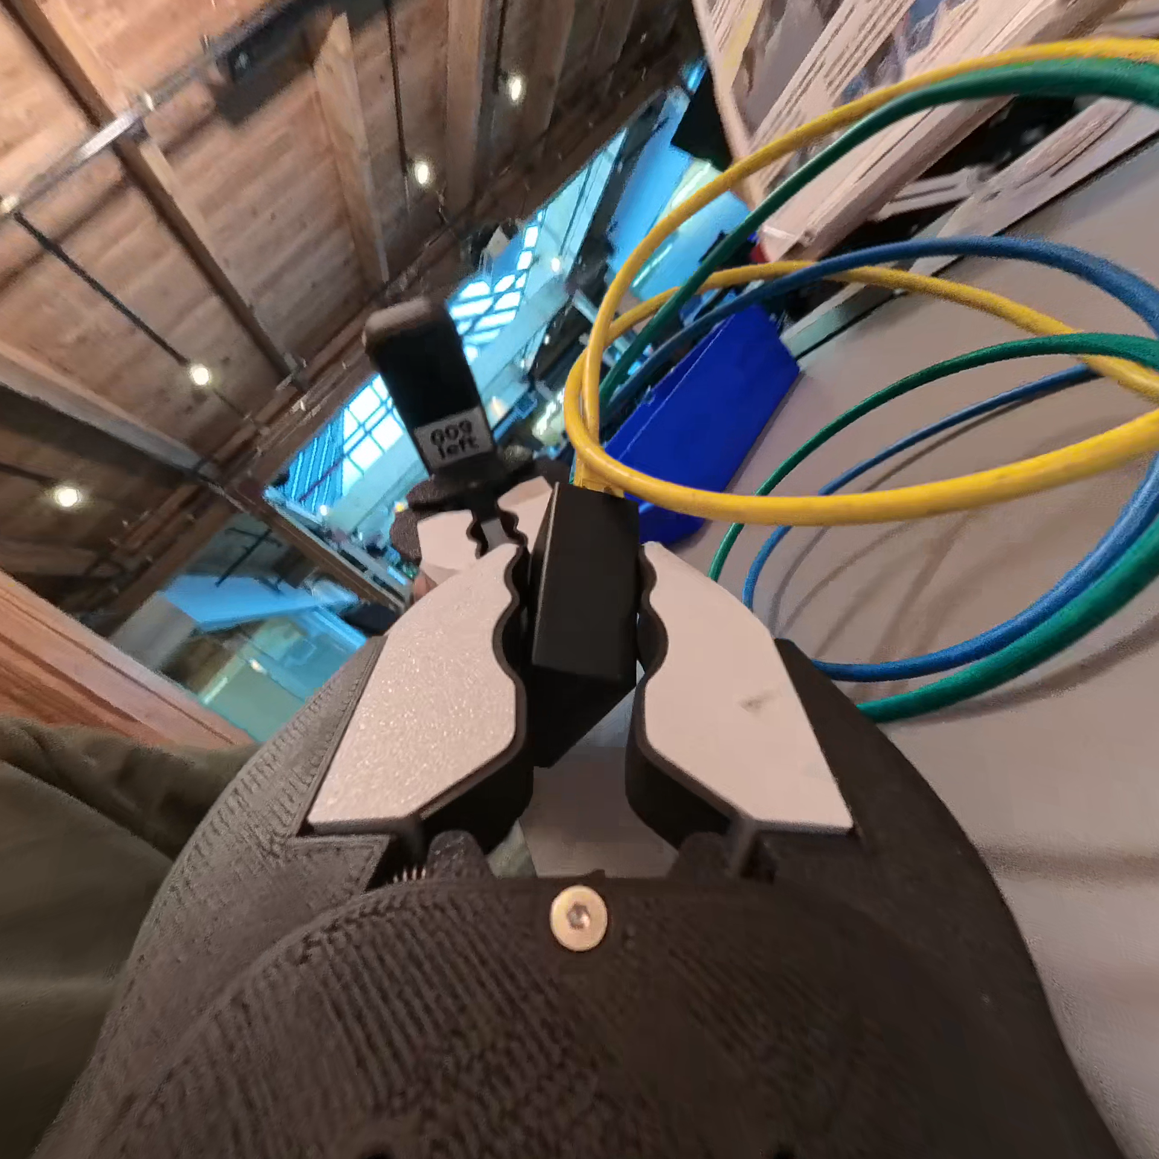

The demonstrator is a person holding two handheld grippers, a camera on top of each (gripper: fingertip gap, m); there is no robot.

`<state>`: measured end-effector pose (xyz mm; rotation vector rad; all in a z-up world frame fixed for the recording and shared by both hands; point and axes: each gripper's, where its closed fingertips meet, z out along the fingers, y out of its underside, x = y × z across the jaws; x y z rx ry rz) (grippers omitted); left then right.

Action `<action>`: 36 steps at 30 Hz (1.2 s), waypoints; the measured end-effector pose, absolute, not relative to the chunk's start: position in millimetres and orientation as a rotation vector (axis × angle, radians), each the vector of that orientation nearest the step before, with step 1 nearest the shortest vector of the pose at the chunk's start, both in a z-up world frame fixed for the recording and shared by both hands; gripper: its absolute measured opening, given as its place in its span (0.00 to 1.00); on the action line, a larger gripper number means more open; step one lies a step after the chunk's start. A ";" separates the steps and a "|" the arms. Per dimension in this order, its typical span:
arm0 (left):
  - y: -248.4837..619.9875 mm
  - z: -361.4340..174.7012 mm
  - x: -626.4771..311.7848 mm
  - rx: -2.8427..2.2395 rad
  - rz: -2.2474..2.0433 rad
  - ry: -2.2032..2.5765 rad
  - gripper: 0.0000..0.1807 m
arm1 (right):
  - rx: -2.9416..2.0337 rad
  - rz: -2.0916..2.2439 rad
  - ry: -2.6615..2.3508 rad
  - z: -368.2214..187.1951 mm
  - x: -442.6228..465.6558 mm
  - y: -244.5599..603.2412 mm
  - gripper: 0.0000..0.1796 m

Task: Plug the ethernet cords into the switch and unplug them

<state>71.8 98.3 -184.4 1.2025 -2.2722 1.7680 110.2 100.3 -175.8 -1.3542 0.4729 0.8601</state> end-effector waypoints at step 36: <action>141.9 -137.1 47.4 0.459 2.529 -2.122 0.34 | -1.673 0.315 0.009 -145.9 118.0 57.1 0.30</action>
